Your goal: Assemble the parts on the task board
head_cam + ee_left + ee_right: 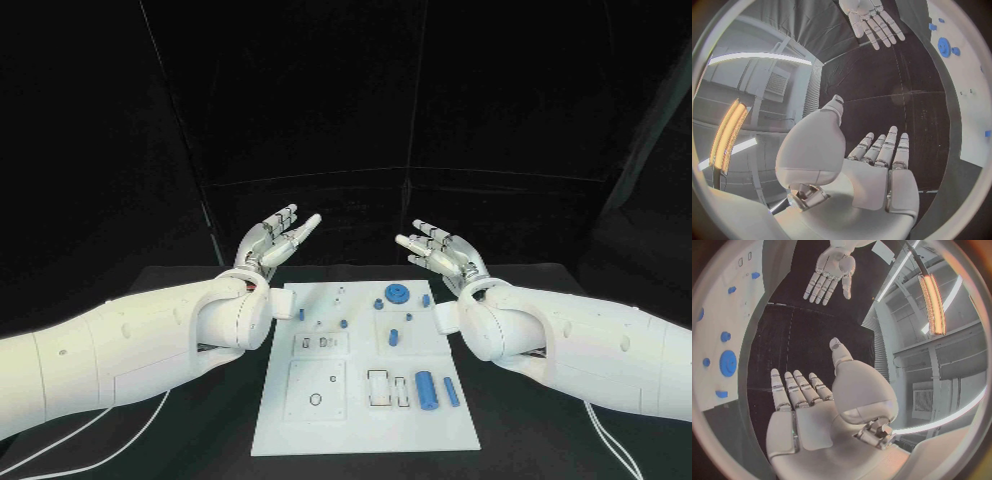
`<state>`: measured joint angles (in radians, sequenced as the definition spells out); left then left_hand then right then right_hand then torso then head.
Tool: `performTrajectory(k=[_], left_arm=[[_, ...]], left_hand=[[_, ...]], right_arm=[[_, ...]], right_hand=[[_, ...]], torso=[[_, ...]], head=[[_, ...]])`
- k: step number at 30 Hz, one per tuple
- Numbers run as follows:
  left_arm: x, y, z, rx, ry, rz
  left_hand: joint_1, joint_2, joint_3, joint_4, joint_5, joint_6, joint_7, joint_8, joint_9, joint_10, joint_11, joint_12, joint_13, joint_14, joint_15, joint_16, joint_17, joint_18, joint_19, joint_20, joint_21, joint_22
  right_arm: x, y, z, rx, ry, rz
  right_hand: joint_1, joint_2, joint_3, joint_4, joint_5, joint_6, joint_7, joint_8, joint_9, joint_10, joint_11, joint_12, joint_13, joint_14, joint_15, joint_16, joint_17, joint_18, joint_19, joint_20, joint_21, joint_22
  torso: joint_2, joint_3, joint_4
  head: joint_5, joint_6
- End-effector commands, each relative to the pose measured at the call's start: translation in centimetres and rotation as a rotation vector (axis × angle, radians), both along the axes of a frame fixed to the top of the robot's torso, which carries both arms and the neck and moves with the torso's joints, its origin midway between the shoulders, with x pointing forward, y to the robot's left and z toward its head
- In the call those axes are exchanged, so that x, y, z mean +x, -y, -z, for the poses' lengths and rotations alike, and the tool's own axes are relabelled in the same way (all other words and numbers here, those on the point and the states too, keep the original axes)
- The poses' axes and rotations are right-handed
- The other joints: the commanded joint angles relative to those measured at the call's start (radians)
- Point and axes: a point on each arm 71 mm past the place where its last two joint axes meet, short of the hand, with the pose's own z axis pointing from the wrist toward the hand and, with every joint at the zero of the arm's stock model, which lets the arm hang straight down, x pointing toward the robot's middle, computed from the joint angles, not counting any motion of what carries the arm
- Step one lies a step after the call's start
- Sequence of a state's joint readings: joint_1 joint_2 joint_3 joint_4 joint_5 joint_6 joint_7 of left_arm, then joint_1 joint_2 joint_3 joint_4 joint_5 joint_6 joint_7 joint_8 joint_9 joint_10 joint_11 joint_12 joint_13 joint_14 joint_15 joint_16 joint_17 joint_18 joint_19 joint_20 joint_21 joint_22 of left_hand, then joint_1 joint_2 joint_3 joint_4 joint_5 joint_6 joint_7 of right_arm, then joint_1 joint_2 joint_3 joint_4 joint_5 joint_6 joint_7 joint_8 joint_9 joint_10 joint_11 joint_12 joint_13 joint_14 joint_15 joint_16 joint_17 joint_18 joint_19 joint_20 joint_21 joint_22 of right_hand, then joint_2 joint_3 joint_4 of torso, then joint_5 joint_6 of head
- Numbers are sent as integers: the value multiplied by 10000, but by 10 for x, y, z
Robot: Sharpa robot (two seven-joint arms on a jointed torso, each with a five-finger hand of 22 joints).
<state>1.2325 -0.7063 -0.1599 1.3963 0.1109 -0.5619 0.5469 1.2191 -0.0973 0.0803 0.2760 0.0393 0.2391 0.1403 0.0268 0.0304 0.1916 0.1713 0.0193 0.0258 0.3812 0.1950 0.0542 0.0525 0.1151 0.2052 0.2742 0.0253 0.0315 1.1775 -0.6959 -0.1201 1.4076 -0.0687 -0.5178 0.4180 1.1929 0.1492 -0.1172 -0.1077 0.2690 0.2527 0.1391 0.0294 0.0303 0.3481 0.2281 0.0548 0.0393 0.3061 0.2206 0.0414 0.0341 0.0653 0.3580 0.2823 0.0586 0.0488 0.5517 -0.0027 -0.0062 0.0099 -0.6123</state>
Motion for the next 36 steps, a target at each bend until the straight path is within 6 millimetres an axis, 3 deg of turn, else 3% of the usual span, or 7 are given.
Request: performTrajectory(k=[1, 5, 12, 16, 20, 26, 36], left_arm=[[3, 4, -5, -913, 312, 662], [3, 3, -5, -917, 316, 668], [0, -17, -7, -932, 288, 471], [-4, -21, -8, -1012, 347, 537], [-8, -25, -10, -1092, 374, 604], [-18, -27, -17, -1226, 425, 913], [-40, -23, -28, -1517, 431, 1574]], left_hand=[[434, -12, 34, 140, 76, 186, 631, 51, 24, 117, 78, 77, 19, 200, 74, 61, 29, 134, 79, 142, 84, 29], [444, 17, 45, 134, 76, 224, 682, 61, 31, 178, 140, 90, 28, 241, 101, 88, 38, 186, 98, 150, 92, 34], [589, 128, 83, 76, 74, 570, 898, 134, 78, 1038, 546, 263, 134, 921, 217, 363, 149, 307, 594, 199, 222, 121], [855, 281, 83, -97, 107, 1408, 901, 311, 178, 3240, 1034, 802, 377, 3061, 427, 1160, 460, 118, 3460, 129, 1125, 617], [1078, 426, -5, -384, 73, 2978, 1159, 694, 369, 5691, 669, 1447, 581, 4270, 60, 1644, 578, 405, 5189, 69, 1793, 874], [1369, 588, -154, -850, 72, 5566, 1111, 1328, 637, 6957, 317, 1763, 556, 5558, -346, 2022, 662, 689, 6378, -32, 2136, 949], [1678, 740, -187, -1364, 71, 6152, 1028, 1333, 554, 7511, 196, 1650, 427, 6038, -474, 1914, 635, 674, 6854, -174, 2048, 839]], right_arm=[[1, -11, -1, -123, -294, -1791], [5, -14, -1, -289, -363, -2222], [15, 12, -14, -3967, 2523, -2210], [21, 19, -22, -4811, 3033, -2074], [26, 23, -33, -5748, 3484, -2071], [33, 23, -51, -7559, 4332, -2270], [37, 9, -63, -10488, 4908, -2845]], right_hand=[[1650, -30, 181, -998, -571, 1950, 1246, 237, 165, 2553, 222, 506, 168, 2843, 89, 505, 196, 706, 2974, 83, 885, 395], [1907, -38, 217, -1306, -729, 3095, 1208, 351, 243, 4305, 41, 806, 261, 5084, -177, 906, 330, 972, 3870, 60, 1308, 486], [2082, 61, 284, -1695, -732, 5406, 1062, 610, 367, 5597, -307, 892, 231, 6457, -580, 1002, 296, 1185, 4921, -110, 1747, 522], [2112, 80, 337, -1808, -552, 6494, 902, 713, 392, 6366, -502, 862, 230, 7408, -876, 1115, 341, 1187, 5672, -445, 2127, 613], [2129, 34, 403, -1821, -381, 6833, 811, 676, 369, 6856, -642, 717, 228, 8082, -1105, 1133, 372, 1176, 6130, -701, 2443, 713], [2270, -181, 526, -1808, -210, 7571, 537, 778, 410, 8083, -1048, 772, 276, 9658, -1679, 1554, 659, 1160, 7226, -1321, 3599, 1280], [2124, -478, 958, -1837, -4, 7998, 325, 480, 358, 8907, -1334, 264, 256, 11041, -2107, 1623, 976, 1116, 8078, -1851, 6081, 2734]], torso=[[1, 0, 0], [1, 0, 0], [51, 3, -23], [97, 28, -18], [197, 39, 5], [460, -19, 75], [959, -135, 202]], head=[[1, 0], [1, 0], [-27, -185], [-3, -177], [-22, -131], [-70, -36], [-214, 60]])
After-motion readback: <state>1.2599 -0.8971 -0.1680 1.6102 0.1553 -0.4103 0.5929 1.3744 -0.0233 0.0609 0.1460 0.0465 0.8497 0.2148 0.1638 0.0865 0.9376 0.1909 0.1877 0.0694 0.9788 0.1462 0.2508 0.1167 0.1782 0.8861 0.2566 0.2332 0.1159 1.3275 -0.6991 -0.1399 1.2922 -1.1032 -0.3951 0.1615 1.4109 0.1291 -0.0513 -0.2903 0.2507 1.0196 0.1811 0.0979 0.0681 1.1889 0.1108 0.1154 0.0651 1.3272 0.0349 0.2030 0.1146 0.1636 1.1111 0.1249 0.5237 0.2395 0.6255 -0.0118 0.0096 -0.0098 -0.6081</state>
